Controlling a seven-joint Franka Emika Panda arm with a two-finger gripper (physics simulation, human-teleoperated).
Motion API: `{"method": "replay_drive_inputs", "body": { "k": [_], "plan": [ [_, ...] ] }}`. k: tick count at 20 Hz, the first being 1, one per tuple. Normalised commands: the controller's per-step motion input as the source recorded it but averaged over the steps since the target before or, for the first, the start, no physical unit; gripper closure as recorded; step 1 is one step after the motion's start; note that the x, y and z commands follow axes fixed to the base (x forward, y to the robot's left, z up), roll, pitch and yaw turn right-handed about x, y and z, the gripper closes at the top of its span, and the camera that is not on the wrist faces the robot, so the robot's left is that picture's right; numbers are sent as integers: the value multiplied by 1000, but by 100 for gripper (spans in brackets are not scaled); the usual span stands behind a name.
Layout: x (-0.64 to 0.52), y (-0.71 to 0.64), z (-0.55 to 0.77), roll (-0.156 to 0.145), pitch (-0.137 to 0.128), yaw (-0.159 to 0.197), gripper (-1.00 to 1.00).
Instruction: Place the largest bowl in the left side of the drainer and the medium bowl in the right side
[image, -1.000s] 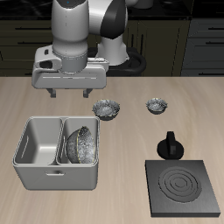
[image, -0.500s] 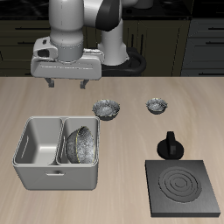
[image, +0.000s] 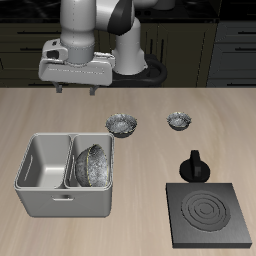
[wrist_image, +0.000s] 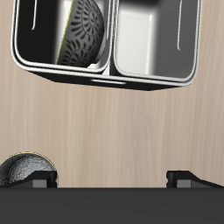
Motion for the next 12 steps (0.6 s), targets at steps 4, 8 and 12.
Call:
{"method": "replay_drive_inputs", "body": {
  "k": [4,8,12],
  "plan": [
    [-655,-63,-252,-6,-69,-8,-100],
    [-425,123,-113,2,-57,6,-100],
    [-461,285,-167,26,-36,27,-100]
  ]
}}
